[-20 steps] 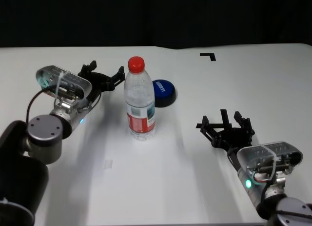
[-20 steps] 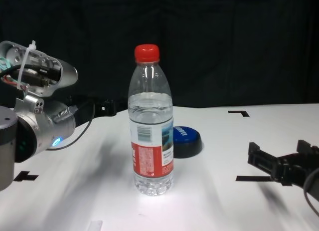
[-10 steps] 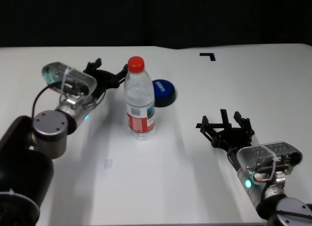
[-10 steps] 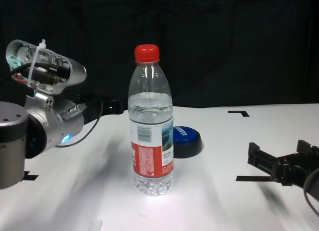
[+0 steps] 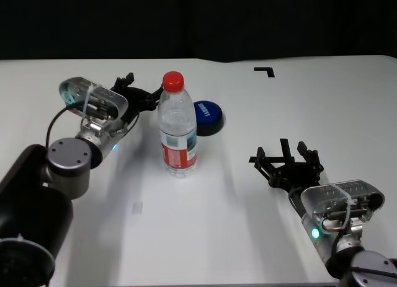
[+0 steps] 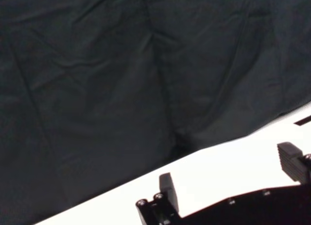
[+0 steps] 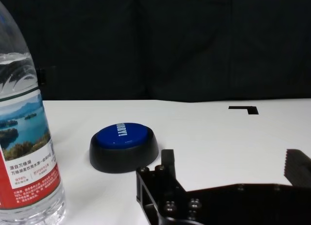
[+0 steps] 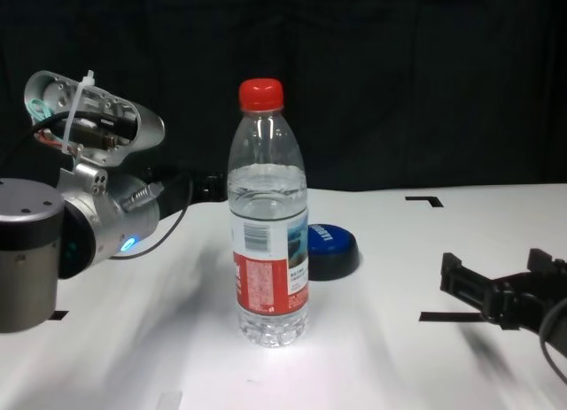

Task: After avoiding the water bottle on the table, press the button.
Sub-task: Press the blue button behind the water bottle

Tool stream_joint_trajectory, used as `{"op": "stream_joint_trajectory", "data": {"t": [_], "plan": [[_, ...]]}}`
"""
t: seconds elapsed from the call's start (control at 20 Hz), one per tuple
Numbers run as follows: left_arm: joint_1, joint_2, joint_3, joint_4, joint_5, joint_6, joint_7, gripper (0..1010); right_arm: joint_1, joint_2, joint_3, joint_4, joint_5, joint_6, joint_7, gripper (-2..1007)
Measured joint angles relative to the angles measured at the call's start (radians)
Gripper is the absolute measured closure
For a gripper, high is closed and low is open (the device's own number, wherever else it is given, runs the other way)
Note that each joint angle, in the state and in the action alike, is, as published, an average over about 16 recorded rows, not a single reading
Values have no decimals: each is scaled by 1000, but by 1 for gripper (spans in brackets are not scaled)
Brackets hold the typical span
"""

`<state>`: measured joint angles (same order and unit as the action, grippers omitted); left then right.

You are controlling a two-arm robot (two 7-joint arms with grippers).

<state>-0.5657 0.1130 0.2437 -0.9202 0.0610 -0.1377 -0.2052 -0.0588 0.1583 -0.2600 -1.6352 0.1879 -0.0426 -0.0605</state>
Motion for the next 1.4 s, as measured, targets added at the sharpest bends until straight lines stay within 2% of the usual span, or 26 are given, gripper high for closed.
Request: {"op": "stream_joint_trajectory", "data": {"t": [0.8,1.1,1.4], "plan": [[-28,-12,7,49,-2,-21,-2,7,0,0,0,0,0,0,0,3],[-18,-7,3,31,-2,-15,5,7,0,0,0,0,0,0,0,3],[7,6,-7,-11,0,-1,14,7,0,0,0,0,0,0,0,2]]}}
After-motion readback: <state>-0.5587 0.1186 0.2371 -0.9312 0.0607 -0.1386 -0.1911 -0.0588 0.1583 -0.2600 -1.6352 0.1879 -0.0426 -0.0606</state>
